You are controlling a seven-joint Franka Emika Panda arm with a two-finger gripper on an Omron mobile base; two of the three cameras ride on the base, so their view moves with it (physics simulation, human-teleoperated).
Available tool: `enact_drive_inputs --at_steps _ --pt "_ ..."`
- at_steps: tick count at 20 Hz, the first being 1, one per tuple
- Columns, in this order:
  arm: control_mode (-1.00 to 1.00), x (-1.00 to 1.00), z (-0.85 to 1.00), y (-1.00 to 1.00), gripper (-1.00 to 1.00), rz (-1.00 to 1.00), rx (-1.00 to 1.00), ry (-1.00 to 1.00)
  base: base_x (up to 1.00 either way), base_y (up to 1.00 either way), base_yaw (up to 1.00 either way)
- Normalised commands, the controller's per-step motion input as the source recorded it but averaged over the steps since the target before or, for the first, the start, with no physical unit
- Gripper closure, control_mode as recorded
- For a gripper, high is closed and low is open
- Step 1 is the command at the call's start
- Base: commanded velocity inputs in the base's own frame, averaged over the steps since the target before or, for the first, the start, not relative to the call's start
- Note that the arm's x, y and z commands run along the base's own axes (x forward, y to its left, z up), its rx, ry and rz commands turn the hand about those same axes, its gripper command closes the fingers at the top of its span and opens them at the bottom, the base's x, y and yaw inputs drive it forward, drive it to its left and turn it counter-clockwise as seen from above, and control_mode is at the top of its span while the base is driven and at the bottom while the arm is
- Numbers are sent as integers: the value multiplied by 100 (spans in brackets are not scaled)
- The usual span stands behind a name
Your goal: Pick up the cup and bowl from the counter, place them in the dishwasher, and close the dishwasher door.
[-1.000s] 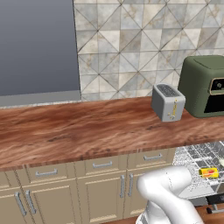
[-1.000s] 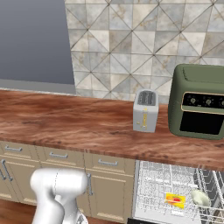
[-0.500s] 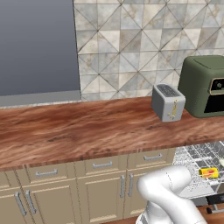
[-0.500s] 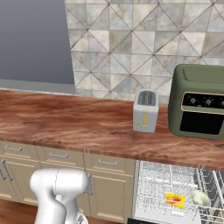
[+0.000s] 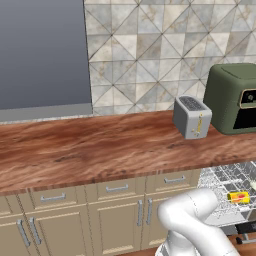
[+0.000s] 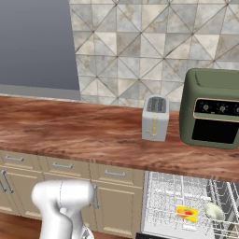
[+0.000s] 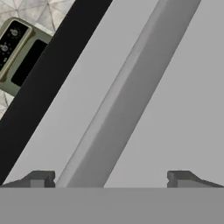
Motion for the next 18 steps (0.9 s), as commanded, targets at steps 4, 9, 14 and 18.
enact_drive_inputs --at_steps 4,9,14,18 --pt "-100 38 -26 -22 -100 0 0 -6 0 0 0" --pt "-100 57 -13 -18 -100 0 0 -9 0 0 0" --pt "-100 80 -8 -6 -100 0 2 -10 0 0 0" --pt "-100 91 -1 -3 -100 0 1 -9 0 0 0"
